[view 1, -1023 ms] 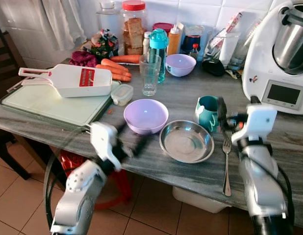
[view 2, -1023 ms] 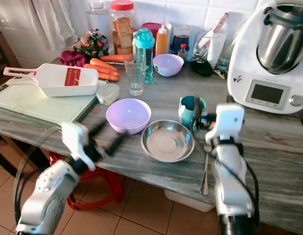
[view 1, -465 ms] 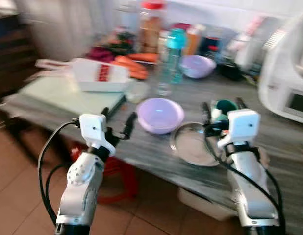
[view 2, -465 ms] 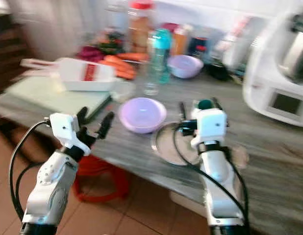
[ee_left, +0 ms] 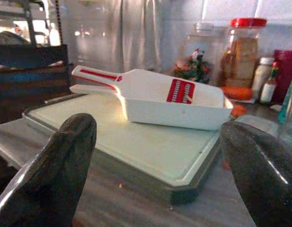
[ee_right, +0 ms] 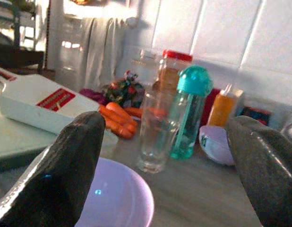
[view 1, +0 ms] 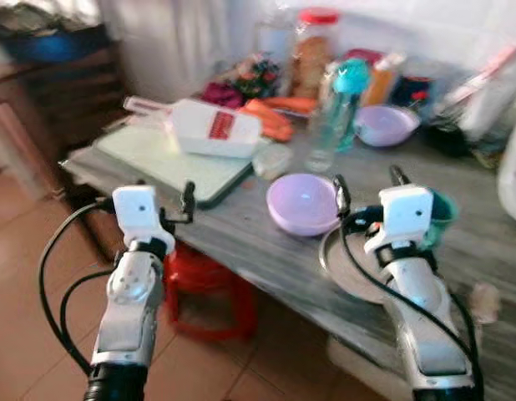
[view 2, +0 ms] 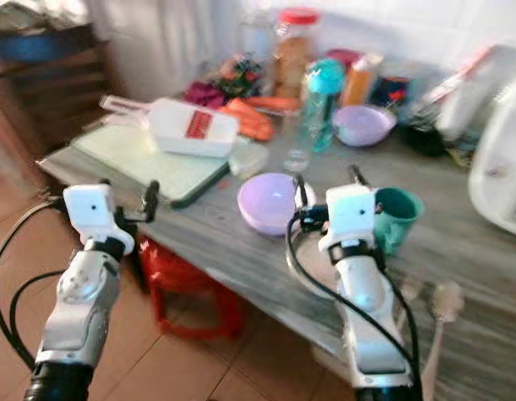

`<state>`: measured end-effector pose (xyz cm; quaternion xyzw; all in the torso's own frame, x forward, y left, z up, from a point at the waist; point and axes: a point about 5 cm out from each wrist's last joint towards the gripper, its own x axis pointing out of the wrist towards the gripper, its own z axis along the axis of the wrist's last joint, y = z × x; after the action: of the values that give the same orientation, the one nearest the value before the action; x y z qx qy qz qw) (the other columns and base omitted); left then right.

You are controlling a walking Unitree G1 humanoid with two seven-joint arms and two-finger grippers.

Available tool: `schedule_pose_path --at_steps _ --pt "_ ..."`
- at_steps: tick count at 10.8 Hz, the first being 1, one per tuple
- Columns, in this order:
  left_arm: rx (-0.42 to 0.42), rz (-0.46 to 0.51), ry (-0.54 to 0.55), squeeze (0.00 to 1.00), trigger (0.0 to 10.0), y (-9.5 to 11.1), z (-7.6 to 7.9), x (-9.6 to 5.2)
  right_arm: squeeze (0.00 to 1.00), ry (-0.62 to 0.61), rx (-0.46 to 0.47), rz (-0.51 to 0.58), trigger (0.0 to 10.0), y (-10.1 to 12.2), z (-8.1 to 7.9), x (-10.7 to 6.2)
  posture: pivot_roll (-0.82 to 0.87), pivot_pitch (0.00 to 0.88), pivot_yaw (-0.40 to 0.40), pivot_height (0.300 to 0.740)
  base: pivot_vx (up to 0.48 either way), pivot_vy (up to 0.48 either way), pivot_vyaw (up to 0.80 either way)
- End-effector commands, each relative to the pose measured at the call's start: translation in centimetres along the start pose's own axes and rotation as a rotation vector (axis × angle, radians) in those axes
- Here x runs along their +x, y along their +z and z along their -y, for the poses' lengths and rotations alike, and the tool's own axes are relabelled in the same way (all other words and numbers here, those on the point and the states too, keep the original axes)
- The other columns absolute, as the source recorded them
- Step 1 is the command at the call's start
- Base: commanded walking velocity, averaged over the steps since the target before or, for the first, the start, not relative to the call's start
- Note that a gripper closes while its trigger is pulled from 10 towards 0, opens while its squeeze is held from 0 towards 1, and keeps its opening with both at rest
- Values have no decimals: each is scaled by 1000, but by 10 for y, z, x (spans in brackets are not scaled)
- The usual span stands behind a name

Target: Setting the table

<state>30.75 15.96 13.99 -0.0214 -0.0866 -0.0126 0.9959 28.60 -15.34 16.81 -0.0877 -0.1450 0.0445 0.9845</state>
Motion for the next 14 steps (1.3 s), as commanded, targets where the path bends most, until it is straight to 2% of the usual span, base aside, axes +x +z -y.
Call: schedule_pose_path --at_steps 1,3,5,8,10,12,14 --pt "24 -1 5 0 10000 -1 0 3 0 14 19 5 10000 3 -3 0 67 0 -8 740 0 0 800" --pt "57 -8 62 0 10000 -4 -4 3 0 35 32 7 10000 3 -8 -1 67 0 -8 740 0 0 800" --pt "107 -43 158 0 10000 -11 -16 5 0 44 29 3 10000 3 -9 -1 66 0 -8 740 0 0 800" --pt "154 -68 233 0 10000 -18 -25 5 0 53 33 3 10000 3 -11 -2 67 0 -6 740 0 0 800" --pt "202 -93 303 0 10000 -23 -36 3 0 61 36 2 10000 3 -12 -2 65 0 -7 740 0 0 800" --pt "210 -118 317 0 10000 -28 -40 2 0 67 40 -2 10000 3 -13 -2 67 0 -8 740 0 0 800" --pt "184 -199 263 0 10000 -45 -39 -4 0 73 46 -7 10000 1 -14 -2 67 0 -8 740 0 0 800"
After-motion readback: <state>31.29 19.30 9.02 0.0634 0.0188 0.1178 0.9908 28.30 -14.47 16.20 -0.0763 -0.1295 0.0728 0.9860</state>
